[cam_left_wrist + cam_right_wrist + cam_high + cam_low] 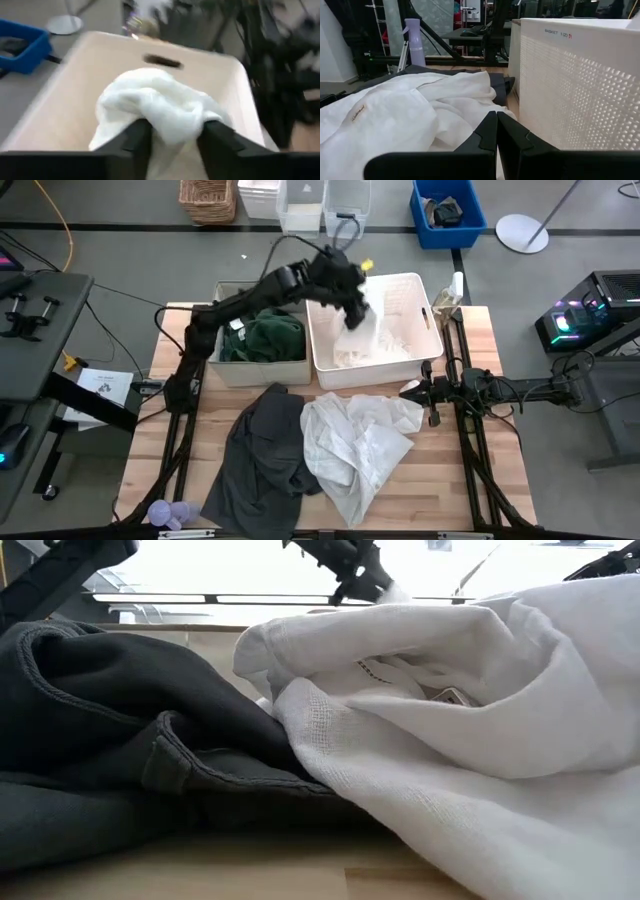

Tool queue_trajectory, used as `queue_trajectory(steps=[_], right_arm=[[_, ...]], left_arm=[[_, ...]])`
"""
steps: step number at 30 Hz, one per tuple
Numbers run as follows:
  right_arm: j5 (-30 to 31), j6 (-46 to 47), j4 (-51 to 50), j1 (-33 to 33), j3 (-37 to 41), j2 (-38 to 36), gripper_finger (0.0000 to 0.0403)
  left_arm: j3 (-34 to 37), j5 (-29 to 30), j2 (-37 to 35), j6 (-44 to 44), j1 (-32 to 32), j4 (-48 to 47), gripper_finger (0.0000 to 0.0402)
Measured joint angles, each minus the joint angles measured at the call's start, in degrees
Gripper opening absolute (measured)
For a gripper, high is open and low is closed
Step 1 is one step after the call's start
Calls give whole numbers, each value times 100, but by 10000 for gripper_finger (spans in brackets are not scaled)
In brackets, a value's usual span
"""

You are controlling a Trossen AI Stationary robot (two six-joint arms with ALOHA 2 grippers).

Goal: Sort clothes
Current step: Put the white cloth into the white bin

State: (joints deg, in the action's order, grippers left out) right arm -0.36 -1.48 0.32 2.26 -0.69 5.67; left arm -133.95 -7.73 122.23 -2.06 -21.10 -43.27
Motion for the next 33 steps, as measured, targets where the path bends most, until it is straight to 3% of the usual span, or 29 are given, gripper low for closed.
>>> queue_trajectory(steps=[7,11,16,20,22,24,30,33], right_arm=[[0,0,0,2,2,-2,0],[0,0,0,2,0,-2,0],[0,0,0,2,2,-2,0],[0,0,1,1,1,-1,0],[0,0,0,1,1,1,0],[0,0,2,0,0,13,0],[0,0,0,0,1,37,0],[0,0,0,0,1,34,0]], left_arm=[[2,-14,121,846,816,-351,274],[-26,-179,-84,1100,1633,-645,321],[114,313,-95,2556,3004,-1700,329],[966,854,41,2704,3484,-1467,328],[1437,1365,78,2399,3464,-1137,329],[1851,1427,117,1854,3342,-870,329],[2728,715,362,881,3115,54,328],[2869,642,741,574,3087,103,328]])
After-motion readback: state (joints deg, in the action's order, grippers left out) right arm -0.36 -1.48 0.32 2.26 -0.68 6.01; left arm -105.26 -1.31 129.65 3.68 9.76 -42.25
